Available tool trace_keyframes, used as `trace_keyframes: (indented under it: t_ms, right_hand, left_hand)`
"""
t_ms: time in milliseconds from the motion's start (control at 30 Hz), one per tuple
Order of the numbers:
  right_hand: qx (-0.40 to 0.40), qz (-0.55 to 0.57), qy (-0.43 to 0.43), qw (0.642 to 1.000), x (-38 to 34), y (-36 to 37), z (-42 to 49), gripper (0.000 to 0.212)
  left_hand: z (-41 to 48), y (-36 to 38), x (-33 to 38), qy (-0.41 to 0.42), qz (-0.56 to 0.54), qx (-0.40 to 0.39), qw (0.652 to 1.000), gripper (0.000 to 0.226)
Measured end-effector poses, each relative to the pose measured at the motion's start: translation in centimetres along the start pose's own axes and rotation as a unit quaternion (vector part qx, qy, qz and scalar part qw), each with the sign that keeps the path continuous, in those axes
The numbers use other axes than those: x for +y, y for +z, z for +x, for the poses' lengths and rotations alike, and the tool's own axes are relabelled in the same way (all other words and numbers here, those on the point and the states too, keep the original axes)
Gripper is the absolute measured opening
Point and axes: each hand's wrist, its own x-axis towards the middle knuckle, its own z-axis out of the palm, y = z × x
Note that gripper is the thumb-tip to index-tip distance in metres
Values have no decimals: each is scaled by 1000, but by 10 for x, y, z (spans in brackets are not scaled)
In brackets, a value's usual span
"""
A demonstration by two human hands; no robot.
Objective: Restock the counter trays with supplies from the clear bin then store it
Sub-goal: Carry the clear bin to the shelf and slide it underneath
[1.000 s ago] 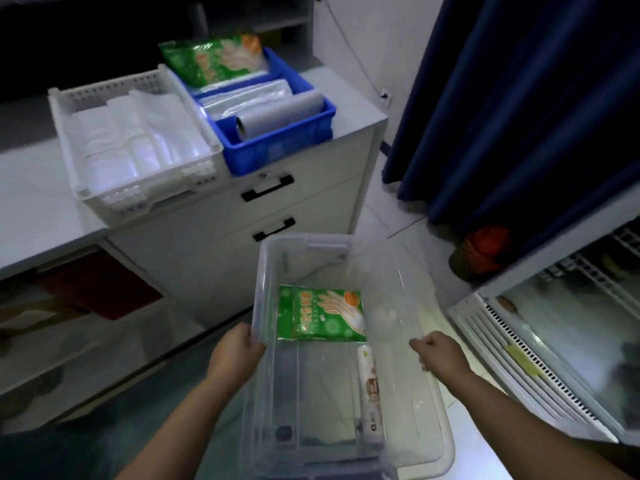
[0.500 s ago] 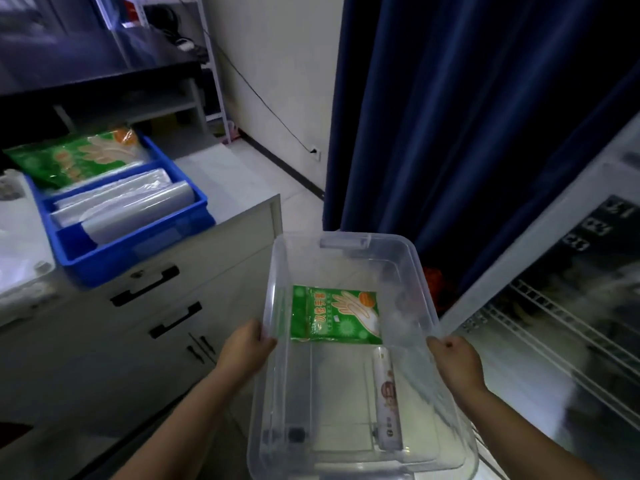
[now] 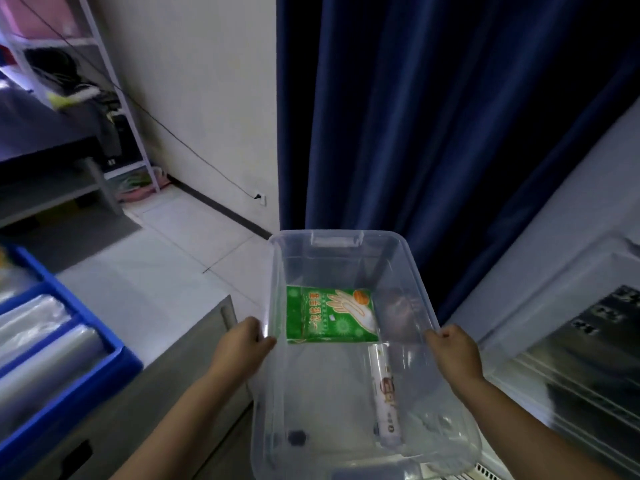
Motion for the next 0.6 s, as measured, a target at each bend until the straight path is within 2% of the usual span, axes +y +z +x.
trace_keyframes:
  t_ms: [133, 367, 467, 600]
  right_hand:
    - [17, 6, 9, 1000, -39, 17, 35, 29]
    - [25, 2, 3, 1000, -81, 41, 104, 39]
    - [10, -3, -2, 1000, -98, 55, 142, 37]
    - [-18, 4, -13, 1000, -124, 79, 201, 24]
  left_hand:
    - [63, -25, 15, 32, 26, 24, 999, 18]
    - [150, -41, 32, 46, 21, 27, 998, 23]
    - [183, -42, 37, 37, 25, 34, 998, 22]
    - [231, -43, 42, 0, 14, 42, 999, 23]
